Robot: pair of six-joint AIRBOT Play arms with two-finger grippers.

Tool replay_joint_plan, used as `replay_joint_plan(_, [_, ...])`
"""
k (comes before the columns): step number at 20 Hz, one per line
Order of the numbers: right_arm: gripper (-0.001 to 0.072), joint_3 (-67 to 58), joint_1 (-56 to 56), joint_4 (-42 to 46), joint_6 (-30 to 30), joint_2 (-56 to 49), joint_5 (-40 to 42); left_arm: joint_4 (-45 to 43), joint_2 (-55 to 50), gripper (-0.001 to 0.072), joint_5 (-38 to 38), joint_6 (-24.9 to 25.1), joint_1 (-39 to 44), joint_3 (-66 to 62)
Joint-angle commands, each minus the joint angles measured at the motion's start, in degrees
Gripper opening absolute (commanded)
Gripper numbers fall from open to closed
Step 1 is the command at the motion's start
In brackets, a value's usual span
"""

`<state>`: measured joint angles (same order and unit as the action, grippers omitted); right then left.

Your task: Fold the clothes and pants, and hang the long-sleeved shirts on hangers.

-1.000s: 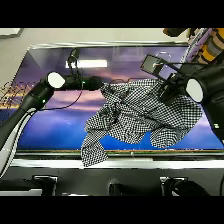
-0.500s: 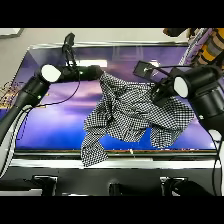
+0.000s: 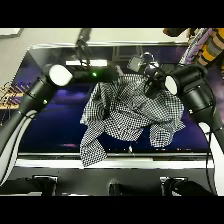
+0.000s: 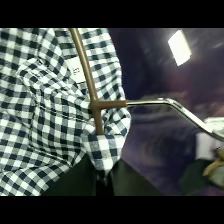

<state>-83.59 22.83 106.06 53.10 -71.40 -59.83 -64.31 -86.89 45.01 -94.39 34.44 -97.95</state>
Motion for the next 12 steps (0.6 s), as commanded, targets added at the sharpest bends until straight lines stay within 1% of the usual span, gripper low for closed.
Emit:
replay_joint_plan(1, [0.0025,-2.8,0.0,1.2,0.5,-0.1,4.2,-19.7,0.5,0.0017,4.1,-13.9,8.0,0.0])
replay_joint_plan(2, [0.0025,-3.4,0.0,1.2,0.5,0.3,4.4,-23.3,0.9,0.0017,5.1,-17.1,9.7,0.9])
replay_joint_plan(3, [0.0025,-3.6,0.0,1.2,0.4,0.9,4.5,-25.0,1.6,0.0018,5.7,-19.8,10.9,2.4])
replay_joint_plan(4, [0.0025,-3.6,0.0,1.1,0.5,1.6,4.1,-25.1,2.6,0.0018,5.7,-21.2,11.4,4.5])
replay_joint_plan(5, [0.0025,-3.6,0.0,1.1,0.4,2.4,3.3,-25.1,3.9,0.0019,5.3,-21.8,11.7,6.8])
replay_joint_plan(7, [0.0025,-3.6,0.0,0.8,0.1,3.8,1.6,-25.1,6.9,0.0024,3.9,-21.4,11.7,11.5])
replay_joint_plan(8, [0.0025,-3.6,0.0,0.3,0.0,4.3,1.2,-25.1,8.3,0.0034,3.5,-19.3,11.7,13.0])
replay_joint_plan(9, [0.0025,-3.6,0.0,-0.9,-0.2,4.6,1.3,-25.1,9.1,0.0130,3.6,-17.4,11.7,13.3])
replay_joint_plan(10, [0.0025,-3.6,0.0,-2.4,-1.2,4.6,1.3,-25.1,9.9,0.0258,3.6,-16.5,11.3,13.3])
replay_joint_plan(11, [0.0025,-3.6,0.0,-4.5,-3.0,4.4,1.3,-24.7,10.9,0.0276,3.6,-16.5,10.4,13.3])
replay_joint_plan(12, [0.0025,-3.6,0.0,-5.8,-4.4,4.3,1.5,-22.9,12.4,0.0355,3.6,-15.5,8.6,13.3])
